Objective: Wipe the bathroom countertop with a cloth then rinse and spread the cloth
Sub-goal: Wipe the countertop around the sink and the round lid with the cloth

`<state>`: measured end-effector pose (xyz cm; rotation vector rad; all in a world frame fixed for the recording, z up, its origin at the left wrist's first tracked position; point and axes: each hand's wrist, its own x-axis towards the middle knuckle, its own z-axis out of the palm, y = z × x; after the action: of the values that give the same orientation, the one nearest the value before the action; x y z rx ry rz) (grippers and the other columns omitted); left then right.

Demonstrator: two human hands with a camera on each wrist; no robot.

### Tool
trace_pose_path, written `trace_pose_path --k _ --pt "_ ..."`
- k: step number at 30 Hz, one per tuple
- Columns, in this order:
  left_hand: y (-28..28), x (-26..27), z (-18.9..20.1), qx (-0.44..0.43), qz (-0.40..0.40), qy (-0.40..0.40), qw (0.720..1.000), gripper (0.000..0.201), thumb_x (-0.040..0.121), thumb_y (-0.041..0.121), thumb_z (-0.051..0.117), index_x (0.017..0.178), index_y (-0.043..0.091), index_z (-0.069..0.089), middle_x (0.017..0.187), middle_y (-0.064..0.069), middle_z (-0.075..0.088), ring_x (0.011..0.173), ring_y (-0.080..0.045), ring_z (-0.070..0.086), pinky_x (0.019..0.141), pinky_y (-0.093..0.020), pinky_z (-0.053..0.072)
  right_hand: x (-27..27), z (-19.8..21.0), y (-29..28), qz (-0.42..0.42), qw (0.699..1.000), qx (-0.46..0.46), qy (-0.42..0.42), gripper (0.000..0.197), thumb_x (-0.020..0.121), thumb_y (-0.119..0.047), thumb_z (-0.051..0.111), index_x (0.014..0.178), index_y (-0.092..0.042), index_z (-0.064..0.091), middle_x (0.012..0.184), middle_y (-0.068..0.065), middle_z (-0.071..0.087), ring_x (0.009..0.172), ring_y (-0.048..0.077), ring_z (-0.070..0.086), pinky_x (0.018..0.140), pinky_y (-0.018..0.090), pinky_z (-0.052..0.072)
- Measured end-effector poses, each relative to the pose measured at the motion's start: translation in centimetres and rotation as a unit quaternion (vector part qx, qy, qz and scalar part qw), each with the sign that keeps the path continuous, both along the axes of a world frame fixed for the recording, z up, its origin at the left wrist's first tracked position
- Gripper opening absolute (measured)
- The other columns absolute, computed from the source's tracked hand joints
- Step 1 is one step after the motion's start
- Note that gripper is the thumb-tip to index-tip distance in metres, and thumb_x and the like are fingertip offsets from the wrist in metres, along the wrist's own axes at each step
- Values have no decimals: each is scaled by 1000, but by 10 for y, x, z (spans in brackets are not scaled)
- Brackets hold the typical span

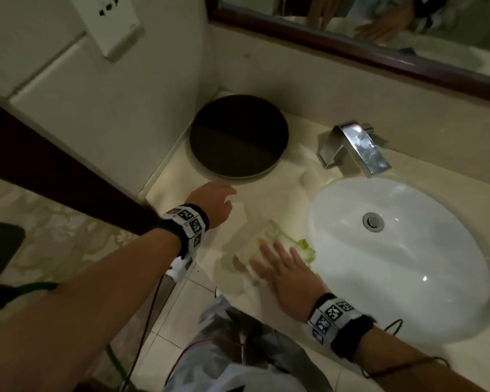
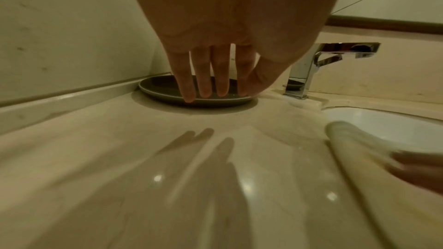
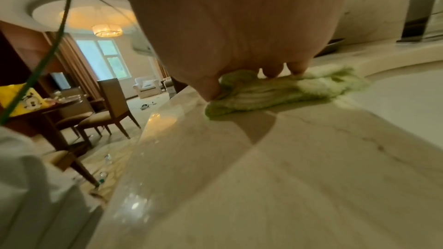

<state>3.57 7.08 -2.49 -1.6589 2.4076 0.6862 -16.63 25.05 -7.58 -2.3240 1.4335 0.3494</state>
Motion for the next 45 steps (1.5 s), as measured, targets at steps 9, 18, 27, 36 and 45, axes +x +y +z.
trace_pose_path --k 9,18,27,36,45 --pt "-97 -31 -13 21 -69 -7 997 51 99 28 43 148 21 32 158 -2 19 145 -23 18 119 -38 17 4 -1 11 -1 1000 -8 5 63 85 -33 55 145 -36 36 156 -1 30 141 31 33 110 50 19" --pt "-144 -32 -37 24 -98 -108 989 57 100 39 37 152 32 15 162 0 1 147 -30 2 115 -57 18 8 1 -38 -141 990 9 -22 55 95 -35 35 149 -34 31 158 0 27 143 33 29 111 55 29" --pt "-108 -20 -55 20 -74 -146 986 62 99 51 20 151 35 -10 159 2 -20 147 -29 -12 115 -60 6 9 -1 -94 -233 971 56 27 66 85 -48 -10 151 -39 -12 152 -6 -33 138 22 -32 118 47 -7" --pt "-30 16 -58 21 -38 -158 987 62 99 50 16 150 33 -14 159 -1 -23 146 -30 -16 114 -61 4 15 8 -76 -232 971 59 20 57 103 -36 15 154 -30 -9 160 3 -21 146 30 -20 120 48 -5" --pt "45 50 -54 45 -19 -151 987 62 98 52 16 150 35 -13 159 2 -21 146 -29 -15 115 -61 6 9 -3 -51 -213 976 46 21 75 81 -48 -13 153 -29 -11 161 4 -19 147 31 -17 118 48 -5"
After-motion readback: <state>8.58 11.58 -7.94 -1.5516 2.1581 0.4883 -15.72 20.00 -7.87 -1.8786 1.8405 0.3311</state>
